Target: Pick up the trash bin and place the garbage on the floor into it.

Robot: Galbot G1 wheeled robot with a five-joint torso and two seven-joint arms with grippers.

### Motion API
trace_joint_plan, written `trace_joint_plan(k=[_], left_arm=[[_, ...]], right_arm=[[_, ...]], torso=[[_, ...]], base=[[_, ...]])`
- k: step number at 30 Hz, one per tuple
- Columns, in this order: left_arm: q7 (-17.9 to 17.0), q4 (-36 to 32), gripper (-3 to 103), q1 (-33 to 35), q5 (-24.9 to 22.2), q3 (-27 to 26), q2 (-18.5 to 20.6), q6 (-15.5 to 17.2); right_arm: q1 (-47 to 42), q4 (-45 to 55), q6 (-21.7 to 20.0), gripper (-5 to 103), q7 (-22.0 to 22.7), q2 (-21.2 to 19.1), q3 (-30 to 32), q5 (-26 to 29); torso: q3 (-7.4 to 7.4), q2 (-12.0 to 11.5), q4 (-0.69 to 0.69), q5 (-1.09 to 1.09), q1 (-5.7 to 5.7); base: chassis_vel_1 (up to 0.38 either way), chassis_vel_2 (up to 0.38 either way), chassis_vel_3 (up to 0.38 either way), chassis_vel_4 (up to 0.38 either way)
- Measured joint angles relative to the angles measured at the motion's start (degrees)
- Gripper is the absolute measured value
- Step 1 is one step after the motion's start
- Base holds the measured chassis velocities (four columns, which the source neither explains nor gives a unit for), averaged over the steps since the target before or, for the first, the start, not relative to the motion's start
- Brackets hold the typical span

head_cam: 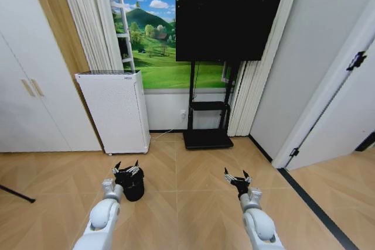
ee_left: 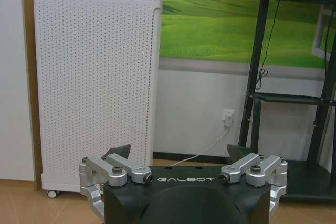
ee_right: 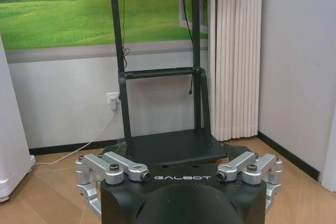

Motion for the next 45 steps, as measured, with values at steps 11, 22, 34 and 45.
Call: trace_joint_plan(k=[11, 22, 34, 45], left_arm=[[0.0, 0.16, 100, -0.04, 0.27, 0.19, -0.25, 0.1], [-0.6, -0.03, 100, -0.01, 0.21, 0.63, 0.02, 0.32], [-1.81, -0.13, 100, -0.1, -0.9, 1.66, -0.04, 0.84], [-2.31, -0.44, 100, 0.01, 0.38, 1.75, -0.08, 0.43]], right_arm=[[0.13, -1.03, 0.87, 100, -0.11, -0.07, 0.16, 0.12], [0.57, -2.75, 3.43, 100, -1.01, -0.05, 0.16, 0.58], [-0.16, -2.81, 3.27, 100, -1.61, -0.11, 0.7, 1.35], [-0.45, -2.31, 2.63, 100, -1.16, -0.13, 0.42, 0.56]], torso=[[-0.06, -0.11, 0.0, 0.01, -0.04], [-0.12, -0.18, 0.0, -0.01, -0.1], [-0.11, -0.27, 0.02, 0.04, -0.06], [-0.15, -0.27, 0.0, 0.01, -0.1]], base=[[0.306, -0.313, -0.315, 0.31], [0.348, -0.363, -0.343, 0.347], [0.066, -0.062, -0.084, 0.094], [-0.019, 0.025, 0.037, -0.027]])
